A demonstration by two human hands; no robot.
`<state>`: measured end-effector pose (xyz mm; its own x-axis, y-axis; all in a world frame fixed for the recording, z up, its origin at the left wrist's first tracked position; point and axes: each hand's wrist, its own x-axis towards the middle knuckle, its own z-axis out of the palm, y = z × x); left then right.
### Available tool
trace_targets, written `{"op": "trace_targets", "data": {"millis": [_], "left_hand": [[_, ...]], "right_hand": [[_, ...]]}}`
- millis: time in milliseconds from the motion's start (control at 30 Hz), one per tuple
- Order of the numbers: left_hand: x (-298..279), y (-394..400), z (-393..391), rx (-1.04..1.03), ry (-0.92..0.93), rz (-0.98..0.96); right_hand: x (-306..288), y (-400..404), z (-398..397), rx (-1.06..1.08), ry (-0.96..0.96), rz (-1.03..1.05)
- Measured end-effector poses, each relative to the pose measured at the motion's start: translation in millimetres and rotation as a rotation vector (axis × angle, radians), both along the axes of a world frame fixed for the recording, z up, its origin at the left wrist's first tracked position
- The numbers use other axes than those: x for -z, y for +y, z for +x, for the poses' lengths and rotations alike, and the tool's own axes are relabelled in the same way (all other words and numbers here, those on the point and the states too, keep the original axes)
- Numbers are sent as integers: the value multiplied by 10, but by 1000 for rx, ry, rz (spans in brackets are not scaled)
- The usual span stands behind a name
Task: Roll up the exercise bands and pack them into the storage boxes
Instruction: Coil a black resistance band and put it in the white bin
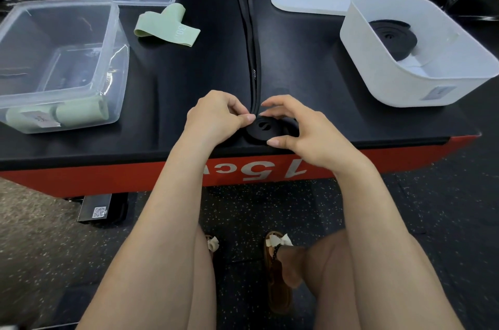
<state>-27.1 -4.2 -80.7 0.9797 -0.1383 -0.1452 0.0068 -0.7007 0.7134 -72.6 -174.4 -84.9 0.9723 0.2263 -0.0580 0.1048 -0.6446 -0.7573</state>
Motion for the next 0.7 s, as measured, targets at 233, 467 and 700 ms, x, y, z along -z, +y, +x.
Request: {"op": "trace_targets", "data": {"millis": [233, 467, 700], "left_hand": [[29, -42, 1, -10, -31, -30], [73, -102, 21, 3, -43, -150], [66, -100, -15, 12, -55, -170]], "right_hand": [[-31, 47, -52, 196, -97, -234], [-68, 318, -149, 197, -142, -513], [70, 394, -48, 339, -214, -379]]}}
